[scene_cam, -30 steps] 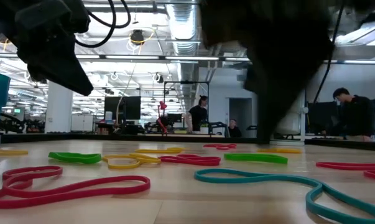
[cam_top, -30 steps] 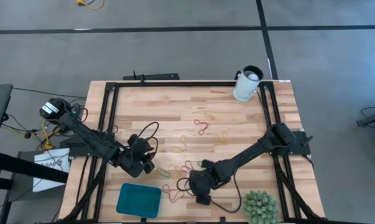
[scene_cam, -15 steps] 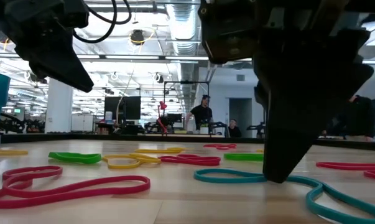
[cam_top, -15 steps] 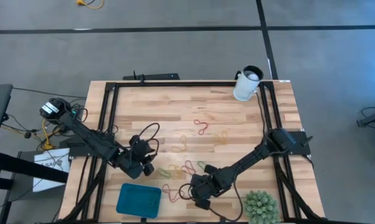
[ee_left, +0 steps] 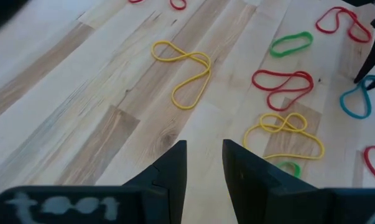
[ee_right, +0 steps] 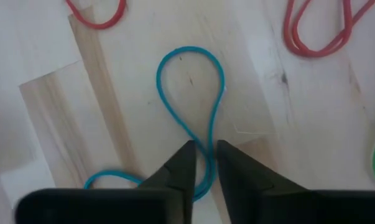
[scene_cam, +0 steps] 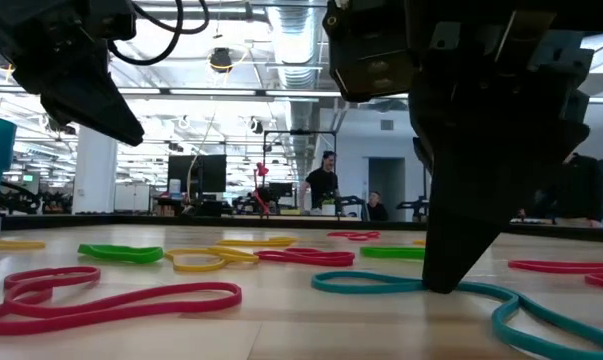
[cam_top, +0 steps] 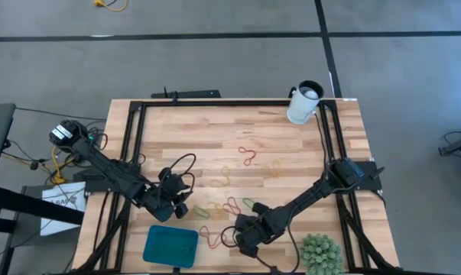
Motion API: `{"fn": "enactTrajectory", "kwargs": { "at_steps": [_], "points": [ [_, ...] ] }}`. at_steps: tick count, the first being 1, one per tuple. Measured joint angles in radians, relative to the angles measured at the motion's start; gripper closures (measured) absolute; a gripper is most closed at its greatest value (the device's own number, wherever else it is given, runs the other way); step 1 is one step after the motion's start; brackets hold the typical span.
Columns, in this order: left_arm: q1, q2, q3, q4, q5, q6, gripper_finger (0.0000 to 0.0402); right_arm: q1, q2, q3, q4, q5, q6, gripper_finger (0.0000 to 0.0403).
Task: Pick and place items into bin
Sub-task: Put the blue rubber band into the blue bin
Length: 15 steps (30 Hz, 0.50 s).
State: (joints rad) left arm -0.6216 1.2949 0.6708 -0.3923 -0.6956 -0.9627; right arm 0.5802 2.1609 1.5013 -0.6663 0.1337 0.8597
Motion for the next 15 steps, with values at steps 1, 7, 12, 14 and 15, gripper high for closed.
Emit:
{"fn": "enactTrajectory", "kwargs": {
  "at_steps": [1,7,12,14,15],
  "points": [
    [0.0,0.0,0.0,0.0,0.0,0.0,0.031,0.0,0.0,0.0,0.005,0.0,0.0,0.0366],
    [0.0,0.0,0.0,0.001,-0.004,0.0,0.031,0.0,-0.006,-0.006,0.069,-0.024,-0.025,0.0396],
    [0.0,0.0,0.0,0.009,-0.03,0.0,0.031,0.003,-0.008,0.073,0.133,-0.046,-0.078,0.0401],
    [0.001,0.0,0.0,0.009,-0.049,0.0,0.031,0.005,-0.008,0.127,0.169,-0.03,-0.125,0.0402],
    [0.001,0.0,0.0,0.01,-0.057,0.0,0.031,0.004,-0.008,0.151,0.19,-0.023,-0.157,0.0402]
  ]
}}
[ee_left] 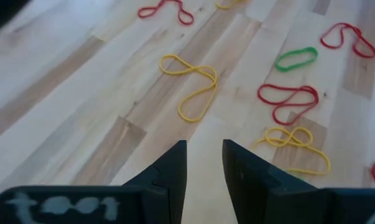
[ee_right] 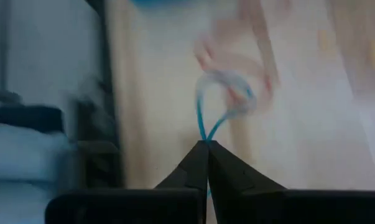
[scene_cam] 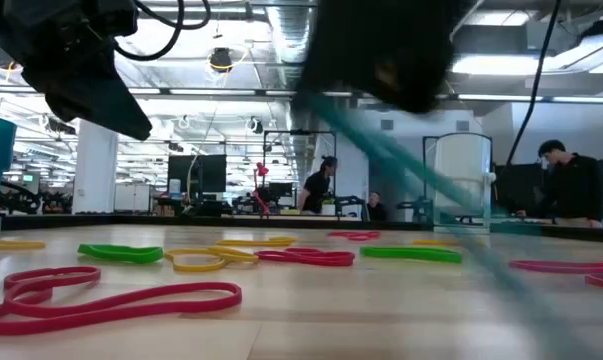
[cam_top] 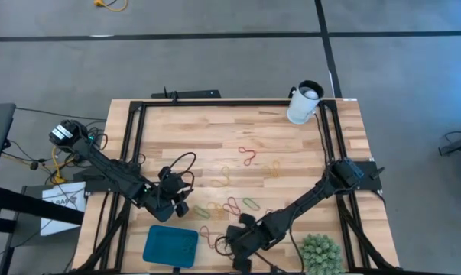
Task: Pick and place items into bin
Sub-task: Put the blue rubber band into the blue bin
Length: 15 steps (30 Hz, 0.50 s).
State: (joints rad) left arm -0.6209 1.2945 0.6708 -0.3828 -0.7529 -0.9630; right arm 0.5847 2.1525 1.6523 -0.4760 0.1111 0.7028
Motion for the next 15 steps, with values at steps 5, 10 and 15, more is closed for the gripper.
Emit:
{"fn": "enactTrajectory", "kwargs": {
  "at_steps": [5,10,15],
  "points": [
    [0.0,0.0,0.0,0.001,-0.027,0.0,0.031,-0.03,0.0,0.064,0.175,0.012,-0.154,0.0402],
    [0.0,-0.012,0.0,-0.015,-0.054,0.0,0.031,-0.08,0.0,0.112,0.359,0.014,-0.291,0.0402],
    [0.001,-0.073,0.001,-0.075,-0.133,-0.001,0.031,-0.119,0.003,0.108,0.554,-0.016,-0.367,0.0403]
  ]
}}
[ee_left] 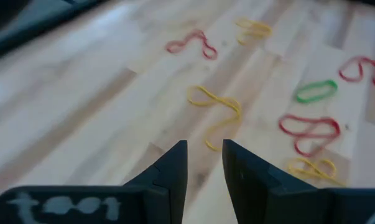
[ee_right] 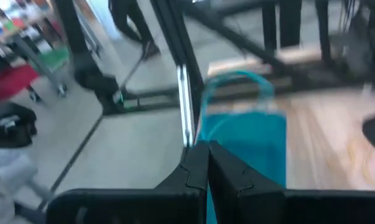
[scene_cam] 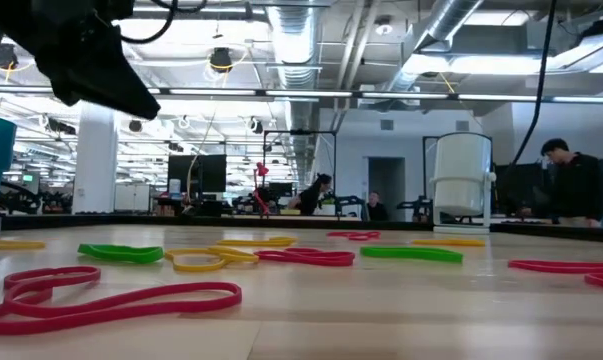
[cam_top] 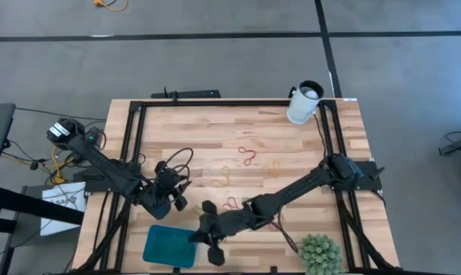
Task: Pick and place items into bin
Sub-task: Put the blue rubber band into the blue bin
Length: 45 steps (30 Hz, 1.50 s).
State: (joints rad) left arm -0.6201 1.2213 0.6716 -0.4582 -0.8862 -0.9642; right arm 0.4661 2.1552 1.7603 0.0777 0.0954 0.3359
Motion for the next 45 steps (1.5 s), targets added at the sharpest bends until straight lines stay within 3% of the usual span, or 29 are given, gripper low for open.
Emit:
{"fn": "enactTrajectory", "kwargs": {
  "at_steps": [5,9,15,27,34,45],
  "points": [
    [0.004,-0.098,0.0,-0.09,-0.085,0.0,0.031,-0.009,0.037,0.003,0.118,-0.018,-0.027,0.0403],
    [0.005,-0.17,0.001,-0.137,-0.094,0.0,0.031,-0.018,0.115,-0.002,0.159,-0.022,0.008,0.0403],
    [0.005,-0.206,0.001,-0.199,-0.091,0.0,0.031,-0.046,0.241,0.108,0.192,-0.035,0.03,0.0403],
    [0.005,-0.207,0.001,-0.228,-0.068,0.0,0.031,-0.058,0.437,0.444,-0.266,-0.098,0.05,0.0403],
    [0.005,-0.207,0.001,-0.234,-0.067,0.0,0.031,-0.047,0.435,0.523,-0.472,-0.135,0.058,0.0403],
    [0.005,-0.207,0.001,-0.234,-0.068,0.0,0.031,-0.072,0.434,0.544,-0.596,-0.255,0.049,0.0403]
  ]
}}
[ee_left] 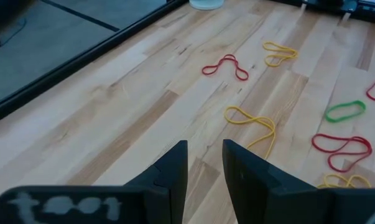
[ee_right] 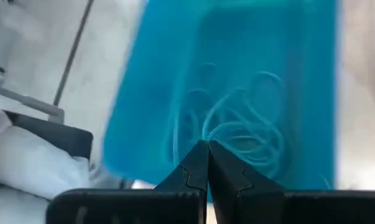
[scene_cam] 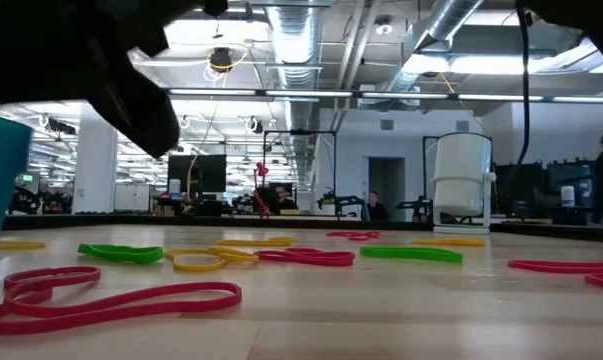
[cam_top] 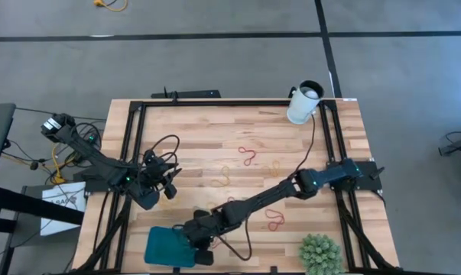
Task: Pick and place items into bin
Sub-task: Put the blue rubber band into the blue bin, then put the yellow rubber band into the blue bin
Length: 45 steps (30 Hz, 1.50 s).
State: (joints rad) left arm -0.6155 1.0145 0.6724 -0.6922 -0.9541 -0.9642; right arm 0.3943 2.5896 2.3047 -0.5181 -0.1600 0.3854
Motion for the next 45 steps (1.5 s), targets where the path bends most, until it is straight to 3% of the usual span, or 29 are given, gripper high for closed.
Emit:
{"fn": "enactTrajectory", "kwargs": {
  "at_steps": [8,19,31,37,45],
  "points": [
    [0.0,0.0,0.0,0.001,-0.011,0.015,0.031,-0.024,0.0,-0.002,0.033,-0.029,-0.091,0.0399],
    [0.0,0.0,0.0,0.001,-0.012,0.018,0.031,-0.038,0.0,-0.002,0.032,-0.078,-0.098,0.0327],
    [0.0,0.0,0.0,0.001,-0.002,0.018,0.031,-0.029,0.0,-0.002,0.086,-0.082,-0.095,0.0282],
    [0.0,0.0,0.0,0.001,0.0,0.019,0.031,-0.029,0.0,-0.002,0.121,-0.105,0.03,0.0274],
    [0.0,0.0,-0.001,-0.022,0.064,0.021,0.031,-0.03,-0.007,-0.003,0.114,-0.12,0.041,0.028]
  ]
}}
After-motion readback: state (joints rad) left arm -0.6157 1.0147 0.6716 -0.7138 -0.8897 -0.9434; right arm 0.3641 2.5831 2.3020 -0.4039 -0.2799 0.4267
